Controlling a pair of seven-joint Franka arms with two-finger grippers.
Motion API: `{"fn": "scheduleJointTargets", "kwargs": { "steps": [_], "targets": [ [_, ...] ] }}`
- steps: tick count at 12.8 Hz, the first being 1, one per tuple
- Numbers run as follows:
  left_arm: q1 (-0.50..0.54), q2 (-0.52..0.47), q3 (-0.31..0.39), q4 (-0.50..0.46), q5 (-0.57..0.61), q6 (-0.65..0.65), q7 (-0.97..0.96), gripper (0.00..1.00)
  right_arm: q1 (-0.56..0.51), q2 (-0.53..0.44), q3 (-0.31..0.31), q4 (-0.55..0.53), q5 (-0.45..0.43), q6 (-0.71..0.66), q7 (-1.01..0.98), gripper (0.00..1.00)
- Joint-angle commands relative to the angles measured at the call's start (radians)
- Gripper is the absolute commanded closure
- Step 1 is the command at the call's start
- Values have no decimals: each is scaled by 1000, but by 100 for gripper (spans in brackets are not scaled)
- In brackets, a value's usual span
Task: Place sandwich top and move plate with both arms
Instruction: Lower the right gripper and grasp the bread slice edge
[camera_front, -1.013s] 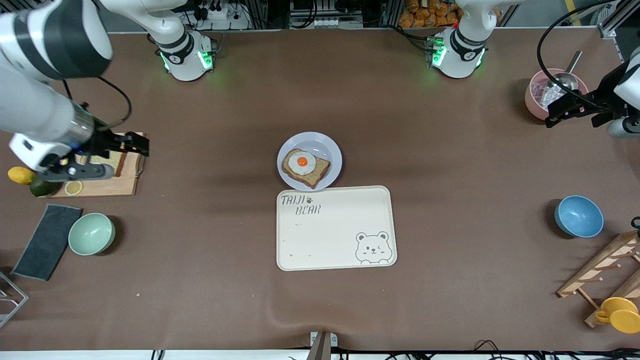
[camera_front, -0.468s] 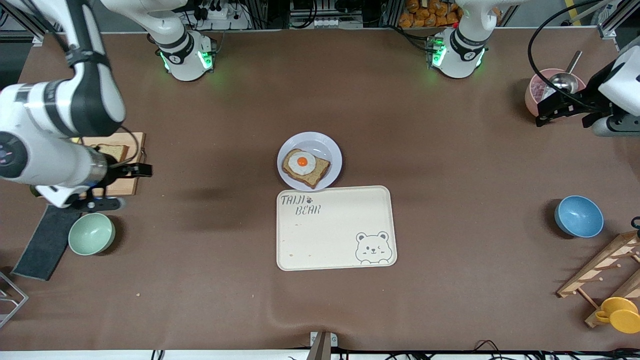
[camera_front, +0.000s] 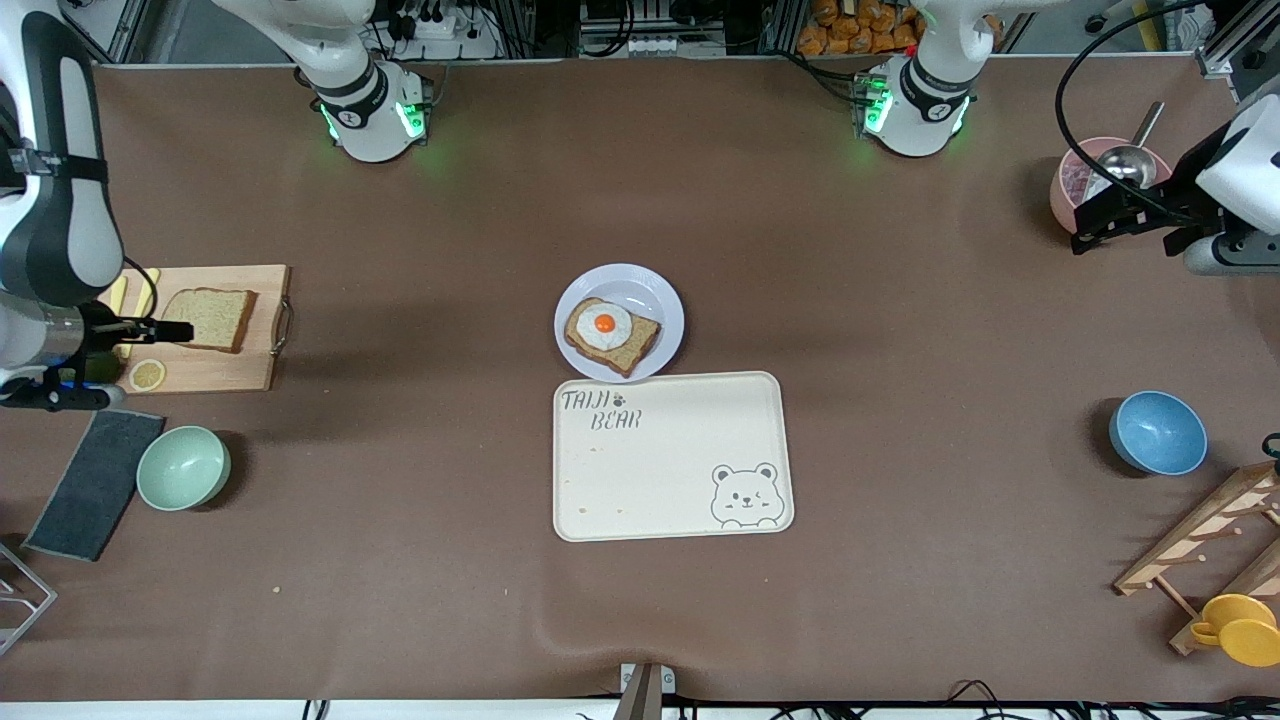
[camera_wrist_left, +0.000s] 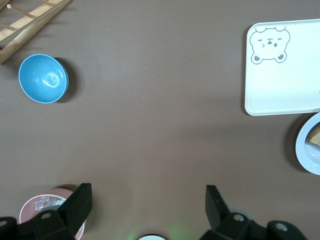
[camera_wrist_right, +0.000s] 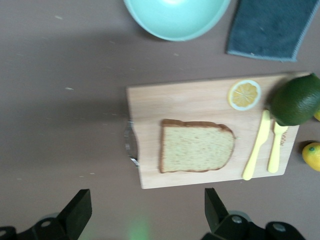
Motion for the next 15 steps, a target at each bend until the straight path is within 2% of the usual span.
{"fn": "scheduleJointTargets", "kwargs": {
  "steps": [1,5,7,12,15],
  "targets": [
    [-9,-5,7,-2,0,0,-9,0,-185,-46,23,-197,-18,196,-167,0],
    [-6,-4,11,1,0,1,-6,0,-330,-40,23,-367,-17,403,-268,0],
    [3,-5,11,1,0,1,3,0,-356,-40,25,-444,-15,534,-276,0],
    [1,-2,11,0,0,3,3,0,-378,-10,23,-446,61,542,-272,0],
    [1,2,10,0,0,3,3,0,-386,30,25,-423,62,545,-275,0]
  ]
}}
